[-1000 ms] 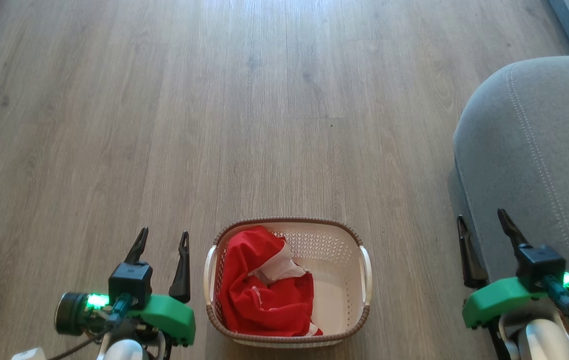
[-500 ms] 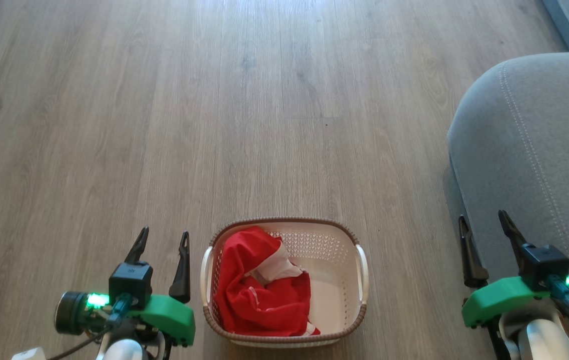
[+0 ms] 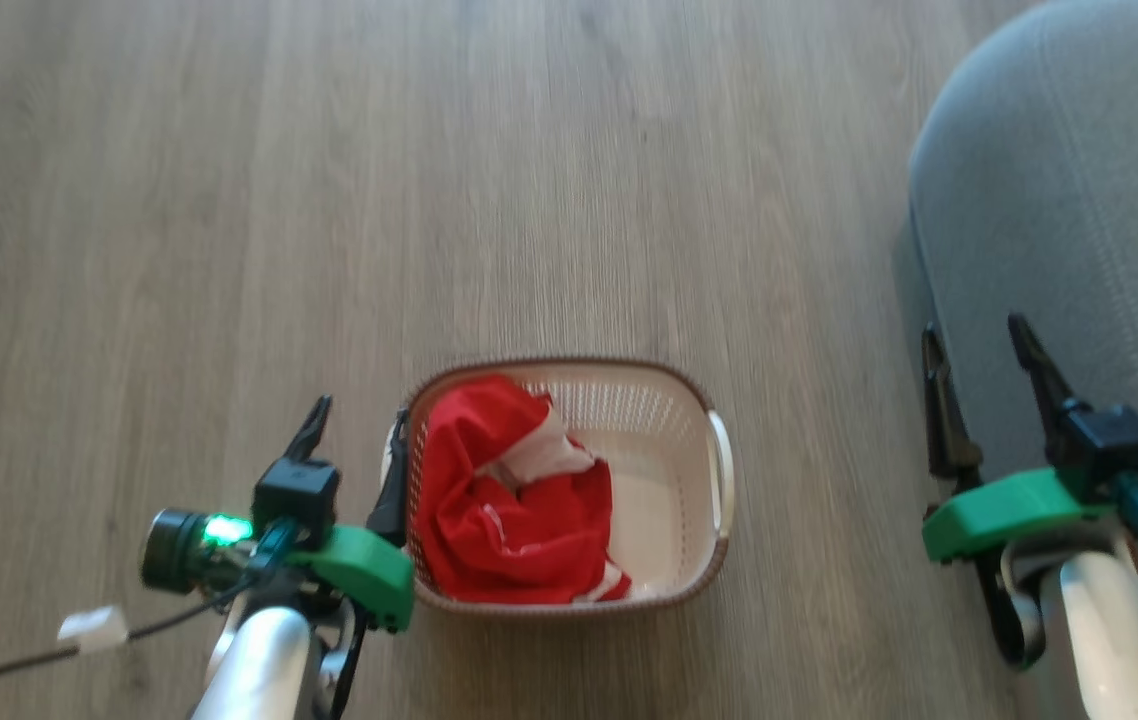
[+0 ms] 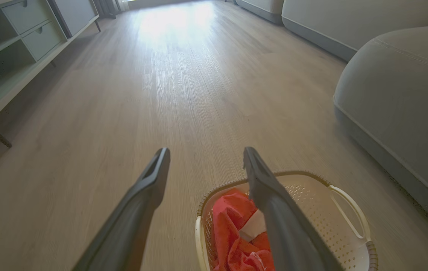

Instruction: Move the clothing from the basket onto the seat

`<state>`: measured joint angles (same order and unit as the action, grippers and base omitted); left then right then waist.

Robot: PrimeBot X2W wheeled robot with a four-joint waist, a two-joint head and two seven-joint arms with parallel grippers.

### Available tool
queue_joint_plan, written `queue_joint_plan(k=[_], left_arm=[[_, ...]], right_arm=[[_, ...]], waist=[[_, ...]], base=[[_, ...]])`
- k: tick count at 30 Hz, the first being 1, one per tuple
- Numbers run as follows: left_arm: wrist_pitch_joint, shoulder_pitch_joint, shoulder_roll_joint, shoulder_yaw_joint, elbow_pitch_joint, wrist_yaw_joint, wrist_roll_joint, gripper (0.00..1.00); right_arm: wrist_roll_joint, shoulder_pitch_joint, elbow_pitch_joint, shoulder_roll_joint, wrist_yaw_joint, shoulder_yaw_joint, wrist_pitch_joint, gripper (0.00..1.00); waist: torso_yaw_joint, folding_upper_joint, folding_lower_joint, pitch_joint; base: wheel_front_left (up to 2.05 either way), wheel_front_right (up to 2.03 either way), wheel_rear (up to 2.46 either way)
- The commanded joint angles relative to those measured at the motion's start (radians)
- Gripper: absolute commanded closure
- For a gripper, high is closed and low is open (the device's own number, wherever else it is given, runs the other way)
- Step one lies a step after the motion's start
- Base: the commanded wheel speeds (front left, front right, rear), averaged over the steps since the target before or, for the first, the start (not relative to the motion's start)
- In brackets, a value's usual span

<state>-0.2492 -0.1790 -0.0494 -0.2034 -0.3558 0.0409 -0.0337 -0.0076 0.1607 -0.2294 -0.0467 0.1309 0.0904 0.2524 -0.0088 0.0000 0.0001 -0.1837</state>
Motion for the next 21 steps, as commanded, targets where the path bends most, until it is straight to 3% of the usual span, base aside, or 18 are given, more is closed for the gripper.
queue_joint_plan(k=[1,10,21], left_arm=[[-0.013,-0.051,-0.002,0.019,0.004,-0.002,0.01,0.0],[-0.013,-0.262,-0.001,-0.053,-0.284,0.002,-0.011,0.0],[-0.013,-0.484,-0.004,-0.086,-0.678,0.028,-0.042,0.0]], right_arm=[[0.006,0.038,0.038,-0.004,0.0,-0.024,0.009,0.0],[0.023,0.134,0.083,-0.004,0.0,-0.037,0.009,0.0],[0.068,0.176,0.103,-0.004,0.0,-0.055,0.009,0.0]], waist=[[-0.016,0.0,-0.0001,-0.069],[-0.078,0.0,-0.0001,-0.24],[-0.184,0.0,-0.0001,-0.346]], base=[[0.0,0.0,0.0],[0.0,0.0,0.0],[0.0,0.0,0.0]])
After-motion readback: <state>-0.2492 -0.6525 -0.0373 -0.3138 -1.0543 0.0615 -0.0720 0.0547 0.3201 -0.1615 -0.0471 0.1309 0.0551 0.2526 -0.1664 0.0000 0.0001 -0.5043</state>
